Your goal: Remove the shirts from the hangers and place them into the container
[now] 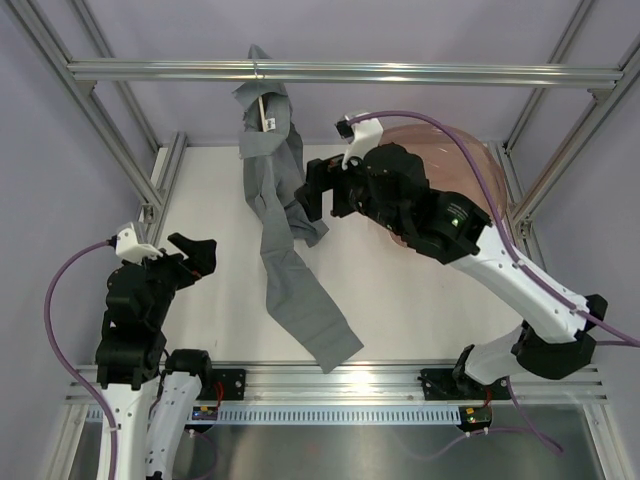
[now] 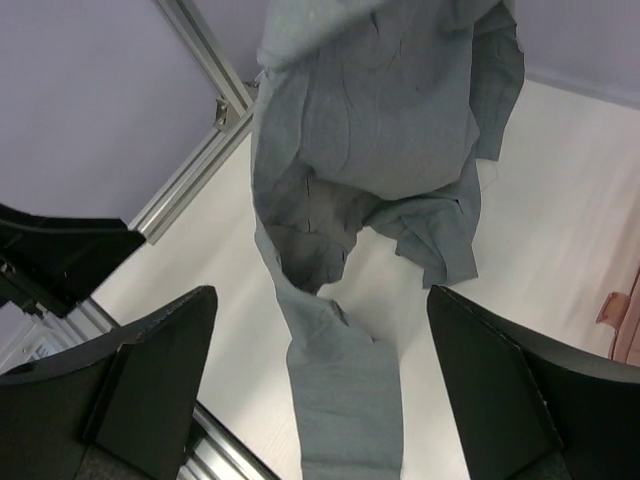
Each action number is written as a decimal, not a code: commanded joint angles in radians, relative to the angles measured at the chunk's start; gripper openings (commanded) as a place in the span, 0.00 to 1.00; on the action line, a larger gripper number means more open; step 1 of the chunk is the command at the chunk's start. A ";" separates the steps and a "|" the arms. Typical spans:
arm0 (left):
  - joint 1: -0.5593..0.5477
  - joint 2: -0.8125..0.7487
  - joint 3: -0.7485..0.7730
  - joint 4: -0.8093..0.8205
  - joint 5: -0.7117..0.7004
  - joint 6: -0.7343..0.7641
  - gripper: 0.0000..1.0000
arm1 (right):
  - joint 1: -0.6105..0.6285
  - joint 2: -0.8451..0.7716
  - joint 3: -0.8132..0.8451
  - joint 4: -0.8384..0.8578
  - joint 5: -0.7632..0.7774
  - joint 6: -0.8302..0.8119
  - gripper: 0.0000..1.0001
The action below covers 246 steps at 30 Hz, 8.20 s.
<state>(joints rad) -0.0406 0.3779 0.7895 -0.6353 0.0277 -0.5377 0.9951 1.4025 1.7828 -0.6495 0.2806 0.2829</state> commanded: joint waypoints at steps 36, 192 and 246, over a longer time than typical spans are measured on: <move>0.004 0.021 -0.052 0.100 0.113 0.036 0.99 | 0.007 0.556 0.575 -0.056 0.210 -0.238 0.08; -0.154 0.334 0.338 0.436 0.537 0.043 0.00 | 0.255 -0.761 -0.701 0.031 0.069 0.131 0.00; -0.682 0.521 0.412 0.132 0.139 0.410 0.00 | 0.122 -0.238 0.059 -0.441 0.126 -0.016 0.56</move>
<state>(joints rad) -0.7155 0.8925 1.1706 -0.5449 0.2157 -0.1581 1.1225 1.1454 1.8084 -0.9871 0.4927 0.3096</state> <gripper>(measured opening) 0.015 0.577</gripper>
